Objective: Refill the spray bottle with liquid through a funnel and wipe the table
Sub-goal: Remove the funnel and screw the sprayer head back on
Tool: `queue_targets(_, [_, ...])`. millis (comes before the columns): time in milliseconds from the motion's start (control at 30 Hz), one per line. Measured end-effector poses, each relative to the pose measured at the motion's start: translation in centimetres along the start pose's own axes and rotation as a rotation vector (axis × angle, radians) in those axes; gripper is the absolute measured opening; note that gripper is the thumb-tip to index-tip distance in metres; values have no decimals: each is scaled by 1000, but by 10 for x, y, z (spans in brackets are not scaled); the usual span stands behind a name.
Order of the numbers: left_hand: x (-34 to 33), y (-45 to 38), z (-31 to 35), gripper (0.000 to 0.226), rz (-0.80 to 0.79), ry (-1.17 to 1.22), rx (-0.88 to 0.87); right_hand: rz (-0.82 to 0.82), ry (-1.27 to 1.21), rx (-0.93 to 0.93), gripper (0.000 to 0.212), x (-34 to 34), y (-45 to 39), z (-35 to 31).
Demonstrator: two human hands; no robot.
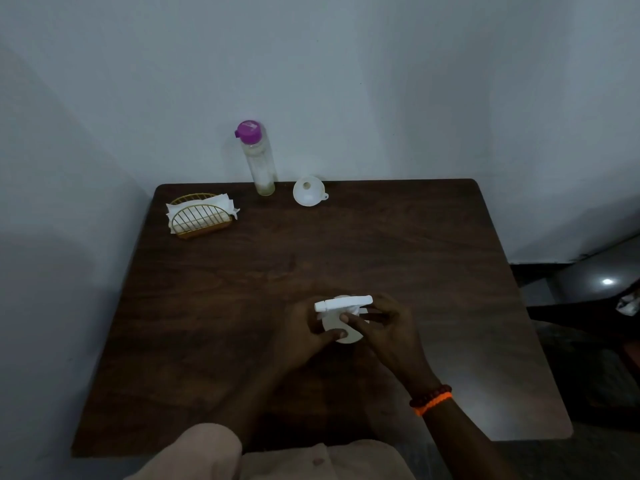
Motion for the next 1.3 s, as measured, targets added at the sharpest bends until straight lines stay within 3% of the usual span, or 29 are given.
queue_targets(167, [-16,1,4,47,168,90,41,-34,46,-13,33,-1,-1,3])
queue_targets(400, [-15,-14,3,55,118,59,-6,-102,202,92,50,17,-8,-15])
queue_targets(567, [-15,-17,-1,56,120,97,-74,-215,371,249,21,24,-22,-31])
queue_targets(733, [-19,-19,-2,82,147,134,-28,-216,397,217,19,24,-23,-30])
queue_targets(867, [-15,-18,1,50,118,125,-65,-208,417,193,18,26,-24,-27])
queue_targets(1000, [-6,-23,11,48,39,26,-214,-206,450,181,23,29,-22,-26])
queue_targets(1133, [-7,-23,20,45,104,33,-283,-227,463,184,23,28,-23,-32])
queue_targets(1300, [-13,-27,7,51,116,12,-253,-223,438,173,36,27,-22,-38])
Point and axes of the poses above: each hand's wrist, its own y-axis away from the middle knuckle, its own x-axis out of the back of the hand, z = x × y, the point moved 3 cm from there along -y, towards the middle knuckle, and after that the axes turned 12 degrees about x, right-handed, at the moved point
